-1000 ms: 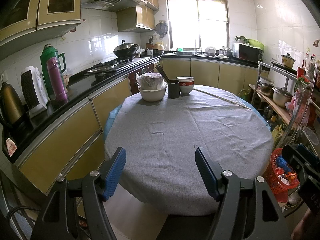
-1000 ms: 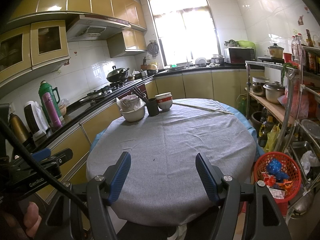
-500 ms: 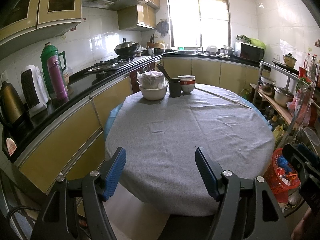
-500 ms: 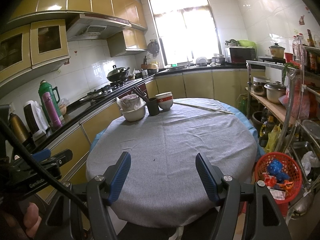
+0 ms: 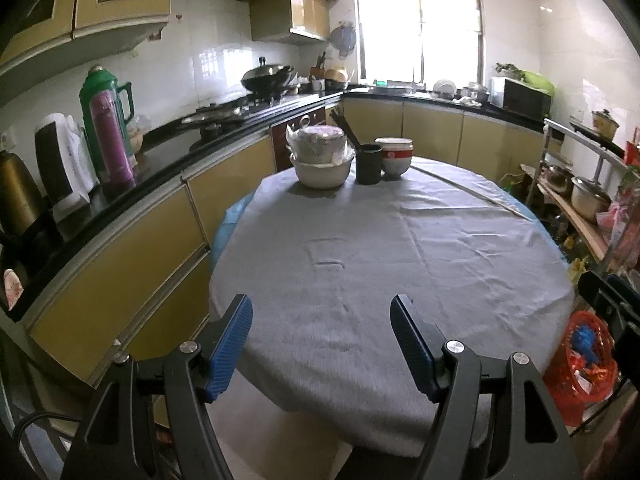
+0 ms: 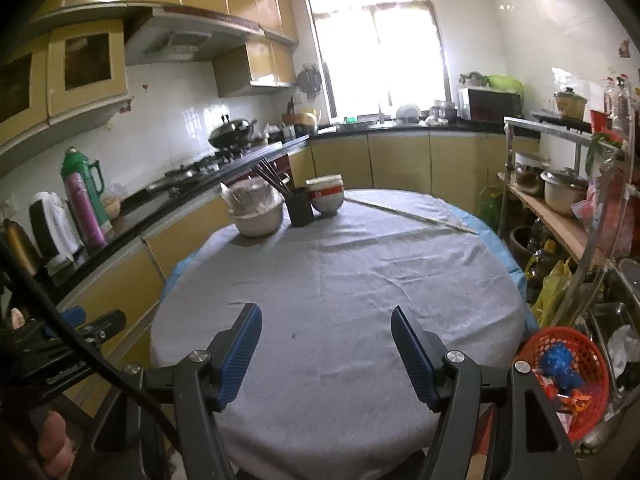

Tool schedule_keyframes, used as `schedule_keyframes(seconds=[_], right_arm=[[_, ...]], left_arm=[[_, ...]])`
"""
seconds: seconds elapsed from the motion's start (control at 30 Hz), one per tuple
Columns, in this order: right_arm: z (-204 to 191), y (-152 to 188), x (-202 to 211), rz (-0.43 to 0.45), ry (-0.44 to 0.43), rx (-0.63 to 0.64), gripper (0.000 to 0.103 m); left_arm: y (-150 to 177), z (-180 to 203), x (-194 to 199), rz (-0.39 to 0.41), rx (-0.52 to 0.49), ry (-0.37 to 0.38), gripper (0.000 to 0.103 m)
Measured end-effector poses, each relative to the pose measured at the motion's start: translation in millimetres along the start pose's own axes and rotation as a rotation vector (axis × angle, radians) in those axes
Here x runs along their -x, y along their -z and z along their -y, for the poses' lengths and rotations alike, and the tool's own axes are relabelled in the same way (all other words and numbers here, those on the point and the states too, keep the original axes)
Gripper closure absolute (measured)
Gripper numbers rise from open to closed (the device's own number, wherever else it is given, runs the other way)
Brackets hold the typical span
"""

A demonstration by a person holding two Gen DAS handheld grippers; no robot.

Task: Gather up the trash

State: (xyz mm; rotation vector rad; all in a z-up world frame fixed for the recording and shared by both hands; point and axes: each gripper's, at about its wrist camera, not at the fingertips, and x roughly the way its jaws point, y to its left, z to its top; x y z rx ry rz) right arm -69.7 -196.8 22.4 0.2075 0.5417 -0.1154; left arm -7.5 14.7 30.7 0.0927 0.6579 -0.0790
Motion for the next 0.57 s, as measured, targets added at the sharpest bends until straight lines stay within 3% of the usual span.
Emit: schedule_keyframes(seconds=[0.13, 0.57], right_arm=[[13.8, -8.0, -40.7, -0.063, -0.011, -0.041, 0.032], [28.0, -20.3, -124.6, -0.139, 0.003, -0.035, 0.032]], left_arm=[[-10.6, 5.5, -27.6, -0.048, -0.003, 0.014, 0.031], [-41.0, 14.0, -91.4, -0.085, -0.012, 0.015, 0.031]])
